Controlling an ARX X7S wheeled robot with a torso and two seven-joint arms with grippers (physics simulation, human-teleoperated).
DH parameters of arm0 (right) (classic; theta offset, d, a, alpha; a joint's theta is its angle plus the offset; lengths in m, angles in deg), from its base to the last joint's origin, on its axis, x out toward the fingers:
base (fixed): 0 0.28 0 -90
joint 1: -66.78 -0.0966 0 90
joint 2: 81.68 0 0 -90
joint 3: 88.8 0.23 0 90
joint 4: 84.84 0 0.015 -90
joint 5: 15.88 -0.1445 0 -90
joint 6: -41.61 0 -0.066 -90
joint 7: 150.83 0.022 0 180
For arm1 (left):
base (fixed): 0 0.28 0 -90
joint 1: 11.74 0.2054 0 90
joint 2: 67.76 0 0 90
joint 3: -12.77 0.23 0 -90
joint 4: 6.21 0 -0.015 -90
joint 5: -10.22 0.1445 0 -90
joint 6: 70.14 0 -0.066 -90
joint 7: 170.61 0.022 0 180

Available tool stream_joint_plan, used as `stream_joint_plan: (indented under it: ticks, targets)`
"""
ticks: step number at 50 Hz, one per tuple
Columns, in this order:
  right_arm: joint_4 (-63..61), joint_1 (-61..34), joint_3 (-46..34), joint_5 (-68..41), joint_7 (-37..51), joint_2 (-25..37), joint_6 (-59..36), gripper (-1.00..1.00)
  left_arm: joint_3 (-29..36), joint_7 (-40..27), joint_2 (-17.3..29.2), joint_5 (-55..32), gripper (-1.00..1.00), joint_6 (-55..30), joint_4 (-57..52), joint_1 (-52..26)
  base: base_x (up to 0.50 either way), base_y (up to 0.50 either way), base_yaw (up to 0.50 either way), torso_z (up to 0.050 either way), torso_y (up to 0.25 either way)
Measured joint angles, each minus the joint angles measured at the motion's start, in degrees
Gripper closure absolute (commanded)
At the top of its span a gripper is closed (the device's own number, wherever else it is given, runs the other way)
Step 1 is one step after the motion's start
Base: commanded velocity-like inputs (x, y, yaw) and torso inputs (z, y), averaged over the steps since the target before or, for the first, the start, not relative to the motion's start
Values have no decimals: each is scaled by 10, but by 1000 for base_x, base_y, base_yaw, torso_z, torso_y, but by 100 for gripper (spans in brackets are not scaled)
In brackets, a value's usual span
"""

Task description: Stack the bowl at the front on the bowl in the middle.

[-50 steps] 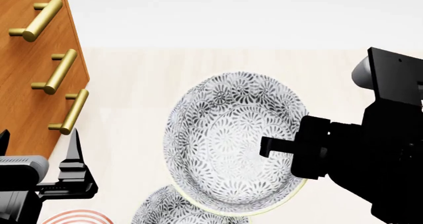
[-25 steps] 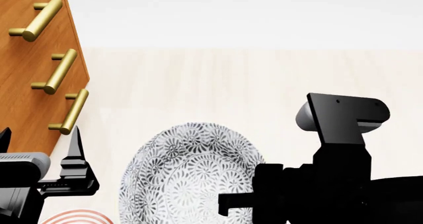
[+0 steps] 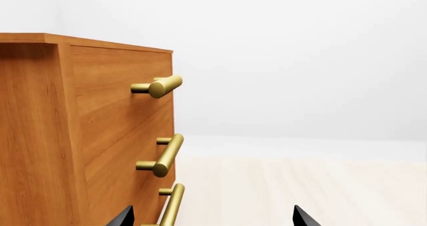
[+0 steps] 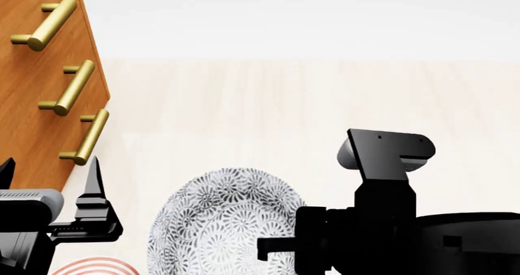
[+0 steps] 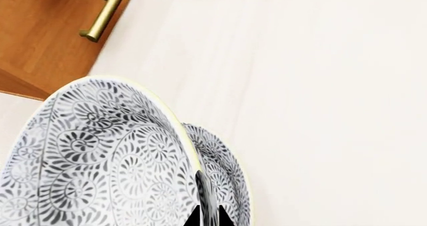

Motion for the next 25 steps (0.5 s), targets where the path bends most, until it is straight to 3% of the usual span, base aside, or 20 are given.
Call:
stream_joint_plan:
  ticks: [25]
  targets:
    - [50, -10, -54, 185, -191, -15, 24, 100, 10, -4, 5, 0, -100, 9, 4, 6, 0, 0, 0, 0, 0]
